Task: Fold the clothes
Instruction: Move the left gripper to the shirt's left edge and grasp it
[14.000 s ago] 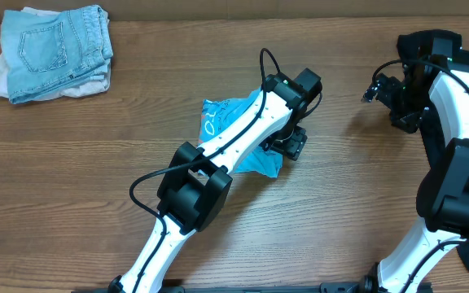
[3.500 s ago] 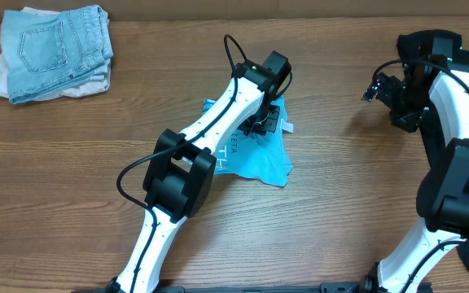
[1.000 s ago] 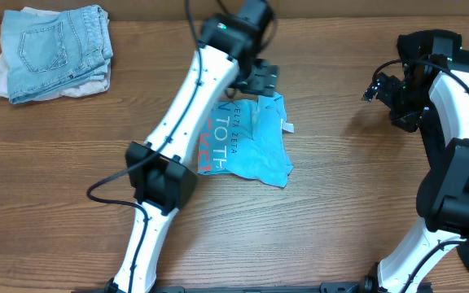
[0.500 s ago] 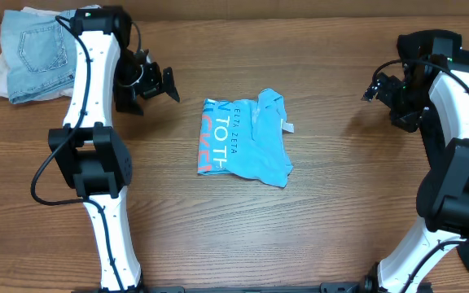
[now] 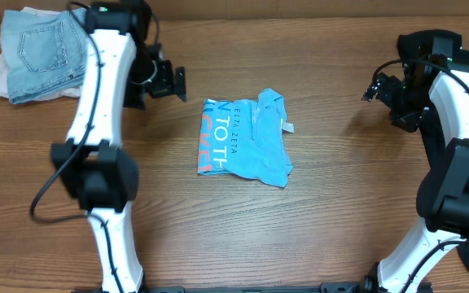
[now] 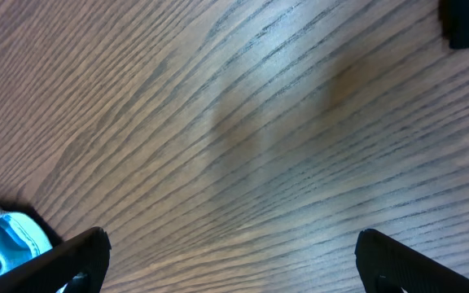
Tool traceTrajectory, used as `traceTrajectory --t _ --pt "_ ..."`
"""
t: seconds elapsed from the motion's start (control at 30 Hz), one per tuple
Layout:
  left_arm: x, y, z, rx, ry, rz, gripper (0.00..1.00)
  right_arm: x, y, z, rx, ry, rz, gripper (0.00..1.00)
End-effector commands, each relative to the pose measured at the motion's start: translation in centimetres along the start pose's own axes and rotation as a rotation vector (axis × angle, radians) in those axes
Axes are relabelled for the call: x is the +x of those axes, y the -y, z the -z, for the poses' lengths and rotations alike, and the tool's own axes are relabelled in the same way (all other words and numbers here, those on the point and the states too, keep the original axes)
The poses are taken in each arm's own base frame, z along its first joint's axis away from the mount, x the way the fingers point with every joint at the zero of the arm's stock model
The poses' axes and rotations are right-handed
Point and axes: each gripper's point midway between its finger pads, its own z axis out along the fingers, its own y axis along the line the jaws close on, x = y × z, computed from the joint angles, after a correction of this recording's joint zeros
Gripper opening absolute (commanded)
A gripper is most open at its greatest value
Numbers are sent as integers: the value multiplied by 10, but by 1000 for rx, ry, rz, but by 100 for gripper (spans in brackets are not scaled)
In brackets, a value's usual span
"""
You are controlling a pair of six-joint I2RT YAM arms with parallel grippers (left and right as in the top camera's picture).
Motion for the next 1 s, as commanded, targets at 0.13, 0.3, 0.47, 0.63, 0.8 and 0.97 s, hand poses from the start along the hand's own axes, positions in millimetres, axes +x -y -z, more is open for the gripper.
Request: traceTrajectory --t 0.13,0.3,0.47,0.63,0.8,0.97 --pt "48 8 35 -73 68 -47 100 -8 -9 16 -21 48 8 100" --pt "44 9 -23 -70 33 -45 100 -8 -9 16 -21 48 8 100" --pt "28 29 -80 209 53 -81 100 -8 -9 16 -21 48 8 100" --pt "19 35 -104 431 95 -94 100 -8 -9 16 -21 48 8 100" --pt "32 23 -138 459 55 -64 100 -8 -9 16 -21 48 8 100" --pt "41 33 -164 516 5 -74 100 -8 -9 16 -21 48 8 100"
